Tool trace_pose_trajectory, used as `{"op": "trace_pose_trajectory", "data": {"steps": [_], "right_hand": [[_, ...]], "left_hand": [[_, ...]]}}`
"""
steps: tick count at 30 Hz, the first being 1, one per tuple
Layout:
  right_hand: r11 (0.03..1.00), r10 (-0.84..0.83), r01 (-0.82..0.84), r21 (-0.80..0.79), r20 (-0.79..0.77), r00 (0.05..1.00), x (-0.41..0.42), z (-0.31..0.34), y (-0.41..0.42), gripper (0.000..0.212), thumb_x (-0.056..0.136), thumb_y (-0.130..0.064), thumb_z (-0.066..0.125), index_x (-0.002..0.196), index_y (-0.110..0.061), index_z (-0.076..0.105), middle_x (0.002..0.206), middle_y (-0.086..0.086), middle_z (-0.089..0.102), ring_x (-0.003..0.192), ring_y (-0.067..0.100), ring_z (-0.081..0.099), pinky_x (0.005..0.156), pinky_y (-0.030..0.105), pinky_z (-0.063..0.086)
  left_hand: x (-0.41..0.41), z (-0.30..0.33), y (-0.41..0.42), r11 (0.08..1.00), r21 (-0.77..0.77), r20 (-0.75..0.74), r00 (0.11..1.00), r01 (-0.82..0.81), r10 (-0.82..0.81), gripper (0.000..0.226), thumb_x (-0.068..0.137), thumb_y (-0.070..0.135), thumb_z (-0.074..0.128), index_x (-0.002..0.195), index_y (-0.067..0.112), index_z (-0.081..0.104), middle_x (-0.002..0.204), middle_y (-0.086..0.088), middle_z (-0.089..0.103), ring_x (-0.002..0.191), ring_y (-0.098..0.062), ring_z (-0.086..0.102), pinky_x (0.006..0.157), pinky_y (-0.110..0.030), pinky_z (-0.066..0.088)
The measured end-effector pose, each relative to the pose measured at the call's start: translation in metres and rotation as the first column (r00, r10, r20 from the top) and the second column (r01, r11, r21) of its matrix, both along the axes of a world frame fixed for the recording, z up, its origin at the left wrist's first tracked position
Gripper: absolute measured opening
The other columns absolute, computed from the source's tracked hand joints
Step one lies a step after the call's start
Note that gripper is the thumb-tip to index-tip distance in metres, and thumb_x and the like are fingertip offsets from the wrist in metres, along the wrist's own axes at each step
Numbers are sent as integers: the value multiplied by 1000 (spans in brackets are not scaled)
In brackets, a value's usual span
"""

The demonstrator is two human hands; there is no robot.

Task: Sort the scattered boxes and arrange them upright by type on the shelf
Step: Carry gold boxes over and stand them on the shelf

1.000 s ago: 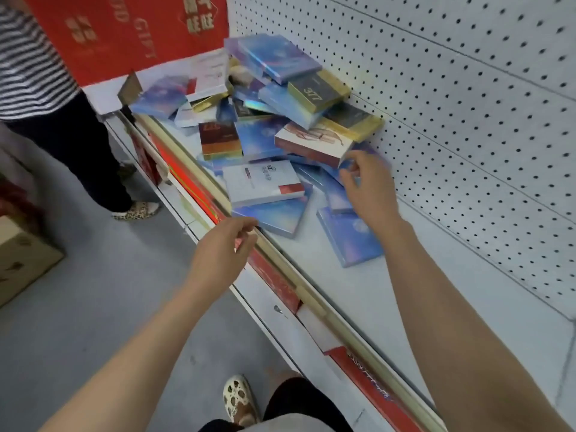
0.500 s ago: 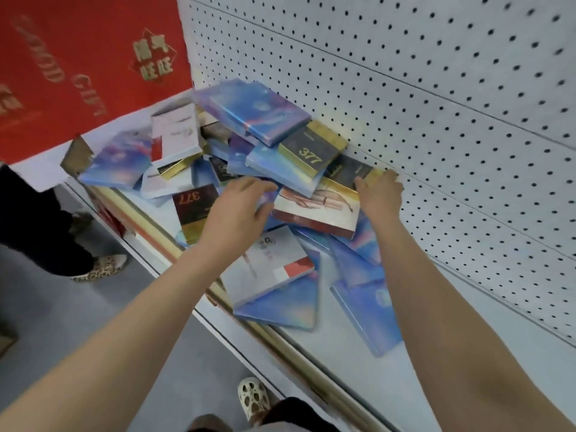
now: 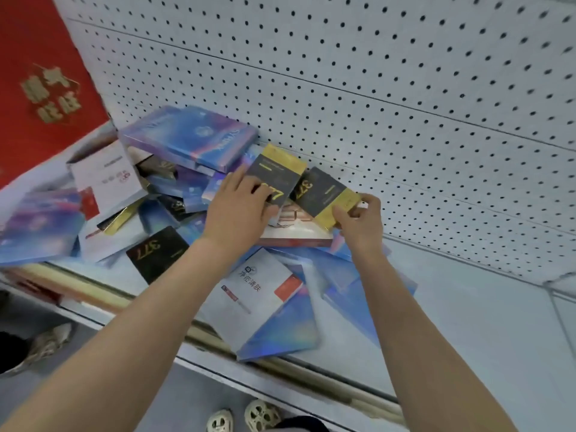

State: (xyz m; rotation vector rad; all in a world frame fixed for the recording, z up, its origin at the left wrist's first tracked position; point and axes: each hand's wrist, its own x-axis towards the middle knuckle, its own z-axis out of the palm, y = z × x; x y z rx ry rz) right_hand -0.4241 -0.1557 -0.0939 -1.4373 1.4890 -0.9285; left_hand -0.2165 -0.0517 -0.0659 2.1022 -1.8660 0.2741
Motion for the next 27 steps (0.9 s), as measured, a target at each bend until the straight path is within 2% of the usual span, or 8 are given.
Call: {"op": "trace_pose_trajectory", "data": {"steps": [3, 5, 7, 10, 14, 18, 21, 27], "right_hand": [[994, -99, 100, -43, 28, 995, 3, 6, 11, 60, 89, -24, 67, 140, -22, 36, 82, -10, 56, 73, 7, 58, 79, 28, 42], [989, -141, 143, -32, 40, 989, 4, 9, 15, 63, 90, -24, 68, 144, -14, 37, 84, -10, 58, 79, 11, 60, 79, 24, 40], [987, -161, 161, 5, 15, 987, 7, 14, 19, 52, 85, -28, 73, 129, -10, 53, 90, -5, 64, 90, 17, 64, 84, 29, 48], [987, -138, 135, 88, 30, 990, 7, 20, 21, 42, 73, -33, 80, 104, -7, 67, 90, 2, 70, 85, 21, 65, 81, 34, 51], [977, -214, 215, -1, 86, 973, 2, 32, 20, 21, 83, -23, 72, 98, -10, 66, 75, -4, 64, 70, 16, 59, 73, 35, 51], [969, -244, 247, 3, 164, 956, -11, 40, 34, 27, 96, -31, 55, 118, -17, 47, 93, -4, 60, 83, 15, 64, 62, 33, 59], [962, -271, 265, 60, 203, 941, -23, 37, 46, 26, 99, -28, 53, 120, -14, 46, 97, 0, 58, 80, 15, 65, 59, 30, 60], [930, -367, 345, 125, 349, 862, -54, 26, 77, 14, 87, -10, 70, 97, -6, 63, 76, 6, 61, 59, 14, 57, 65, 24, 51]], "left_hand": [[-1, -5, 10, 999, -33, -36, 999, -16, 15, 37, 91, 46, 46, 93, 13, 64, 98, -11, 59, 107, -41, 55, 98, -50, 43], [0, -5, 11, 997, -55, -75, 996, -50, 46, 34, 86, 45, 59, 95, 13, 60, 100, -11, 56, 96, -36, 56, 86, -45, 47], [-2, -3, 7, 995, -31, -111, 990, -93, 89, 47, 81, 44, 69, 111, 9, 56, 116, -16, 55, 99, -37, 57, 82, -43, 46], [-7, 1, -5, 984, 113, -93, 984, -139, 150, 75, 86, 51, 63, 141, 6, 38, 141, -23, 43, 124, -38, 47, 98, -43, 40], [-9, 8, -21, 965, 202, -74, 980, -165, 183, 92, 81, 59, 63, 146, 6, 26, 133, -21, 50, 124, -38, 45, 102, -46, 34], [-22, 18, -30, 964, 262, -204, 974, -39, 95, 94, 81, 41, 73, 149, 9, 16, 134, -24, 40, 117, -40, 47, 93, -43, 41], [-34, 21, -31, 974, 220, -284, 959, 50, 14, 98, 85, 20, 70, 154, 12, 1, 134, -24, 37, 114, -41, 47, 88, -44, 43], [-42, 14, -14, 997, 52, -548, 837, 48, -12, 45, 95, 15, 53, 136, 5, 39, 124, -17, 53, 117, -37, 48, 89, -43, 38]]}}
